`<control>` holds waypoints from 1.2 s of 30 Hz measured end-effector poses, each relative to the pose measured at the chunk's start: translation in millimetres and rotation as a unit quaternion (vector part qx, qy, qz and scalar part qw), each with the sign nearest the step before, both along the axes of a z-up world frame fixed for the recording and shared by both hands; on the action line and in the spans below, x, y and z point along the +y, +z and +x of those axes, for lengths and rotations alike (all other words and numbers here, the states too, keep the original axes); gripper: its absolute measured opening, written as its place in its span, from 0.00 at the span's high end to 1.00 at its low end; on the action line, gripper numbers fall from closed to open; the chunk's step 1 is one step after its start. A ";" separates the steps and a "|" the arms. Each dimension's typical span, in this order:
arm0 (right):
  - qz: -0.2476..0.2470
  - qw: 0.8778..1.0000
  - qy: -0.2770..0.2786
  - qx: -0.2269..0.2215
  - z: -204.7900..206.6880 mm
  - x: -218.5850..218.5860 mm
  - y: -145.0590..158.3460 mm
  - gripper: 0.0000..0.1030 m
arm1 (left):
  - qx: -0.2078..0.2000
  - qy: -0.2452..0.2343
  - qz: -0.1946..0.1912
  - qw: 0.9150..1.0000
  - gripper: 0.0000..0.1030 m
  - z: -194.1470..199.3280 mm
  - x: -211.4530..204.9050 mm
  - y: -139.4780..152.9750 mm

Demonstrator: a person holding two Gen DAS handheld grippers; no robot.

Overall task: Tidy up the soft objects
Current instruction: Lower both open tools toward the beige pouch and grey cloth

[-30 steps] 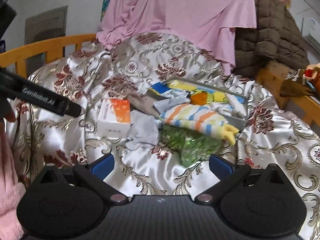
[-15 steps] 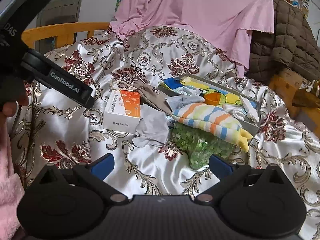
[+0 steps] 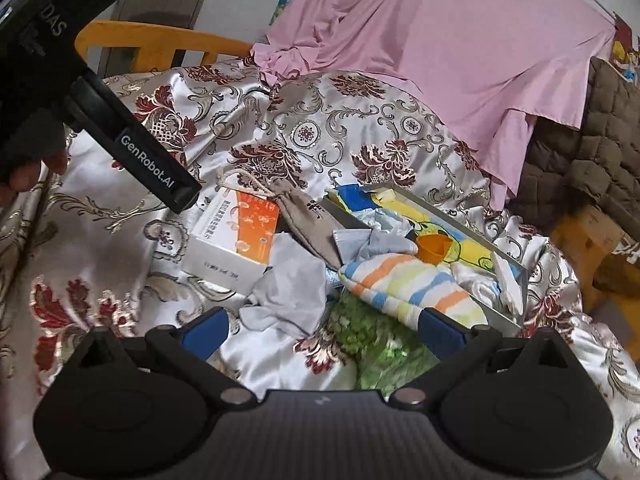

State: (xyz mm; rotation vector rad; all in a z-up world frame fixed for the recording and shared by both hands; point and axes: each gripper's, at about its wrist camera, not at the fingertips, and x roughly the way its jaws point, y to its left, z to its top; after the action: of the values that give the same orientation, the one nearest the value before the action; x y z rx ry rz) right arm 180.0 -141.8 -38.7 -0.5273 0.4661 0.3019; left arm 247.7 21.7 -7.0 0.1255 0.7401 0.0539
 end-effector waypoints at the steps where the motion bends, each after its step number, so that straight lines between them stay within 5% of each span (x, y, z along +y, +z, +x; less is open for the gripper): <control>1: -0.001 1.000 0.001 0.000 3.1 -0.3 -1.1 0.00 | -0.003 -0.001 0.003 1.000 0.01 1.9 -0.6 -0.1; 22: -0.068 0.997 0.041 -0.012 58.8 5.0 -37.8 0.01 | -0.044 -0.007 0.083 0.996 0.01 62.9 -8.4 -11.6; 36: -0.095 0.993 0.064 -0.015 73.1 15.2 -47.2 0.01 | -0.063 0.009 0.079 0.995 0.01 108.0 -6.5 -18.2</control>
State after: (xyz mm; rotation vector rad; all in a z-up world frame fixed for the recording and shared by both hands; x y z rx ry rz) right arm 253.1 -126.5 -85.9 -0.7481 0.4343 0.3738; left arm 355.8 15.2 -25.2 0.2644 0.6111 0.1375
